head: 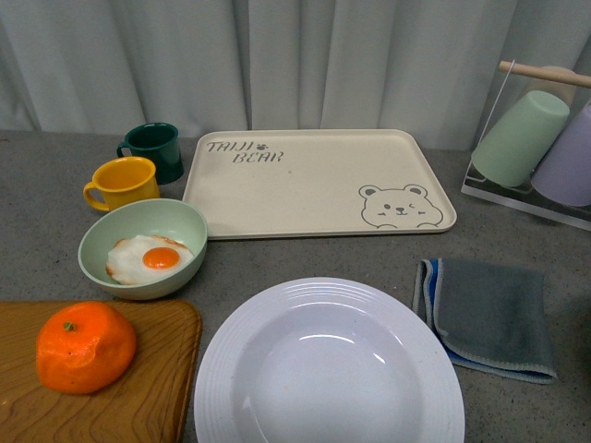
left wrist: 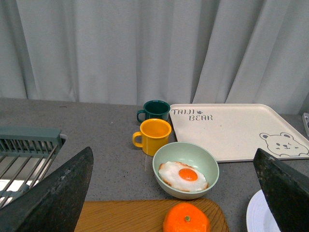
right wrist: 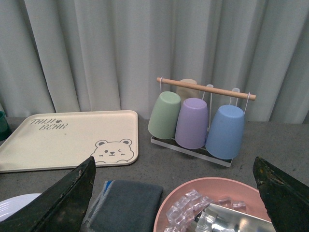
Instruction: Place orange and plate with both arms
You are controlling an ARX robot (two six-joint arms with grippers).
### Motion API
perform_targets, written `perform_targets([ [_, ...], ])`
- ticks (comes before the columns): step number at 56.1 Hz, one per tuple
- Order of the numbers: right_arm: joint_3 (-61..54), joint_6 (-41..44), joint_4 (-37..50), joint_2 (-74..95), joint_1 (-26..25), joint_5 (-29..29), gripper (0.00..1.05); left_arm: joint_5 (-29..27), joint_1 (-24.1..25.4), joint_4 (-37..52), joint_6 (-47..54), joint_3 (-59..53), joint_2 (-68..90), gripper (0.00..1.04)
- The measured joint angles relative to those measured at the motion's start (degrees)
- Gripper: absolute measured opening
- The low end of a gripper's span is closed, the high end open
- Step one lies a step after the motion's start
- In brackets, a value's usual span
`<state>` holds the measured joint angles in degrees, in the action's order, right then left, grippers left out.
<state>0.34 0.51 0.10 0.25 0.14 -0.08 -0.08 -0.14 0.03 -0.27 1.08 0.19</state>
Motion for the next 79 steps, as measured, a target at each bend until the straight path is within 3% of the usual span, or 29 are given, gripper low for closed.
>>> perform_targets([
  [48,0.0,0.0,0.0,0.0,0.0,0.0,0.95,-0.1,0.0,0.0,0.0,0.0,0.0,0.98],
  [50,0.0,0.0,0.0,0.0,0.0,0.0,0.95,-3.9,-1.2,-2.2,-1.7,0.7,1.1,0.98],
  [53,0.0,0.0,0.0,0.0,0.0,0.0,0.95,-15.2,-5.6,-10.1,-6.3,3.8,7.2,0.98],
  [56,0.0,0.0,0.0,0.0,0.0,0.0,0.95,-21.2,-9.3,-10.8,-10.0,5.0,14.8,0.98],
  [61,0.0,0.0,0.0,0.0,0.0,0.0,0.95,-19.5,-11.2,-6.2,-13.0,6.6,23.5,0.98],
  [70,0.0,0.0,0.0,0.0,0.0,0.0,0.95,-10.1,-13.9,5.7,-17.3,11.9,44.2,0.98],
  [79,0.0,0.0,0.0,0.0,0.0,0.0,0.95,-5.4,-17.0,14.5,-19.2,15.6,65.0,0.98],
])
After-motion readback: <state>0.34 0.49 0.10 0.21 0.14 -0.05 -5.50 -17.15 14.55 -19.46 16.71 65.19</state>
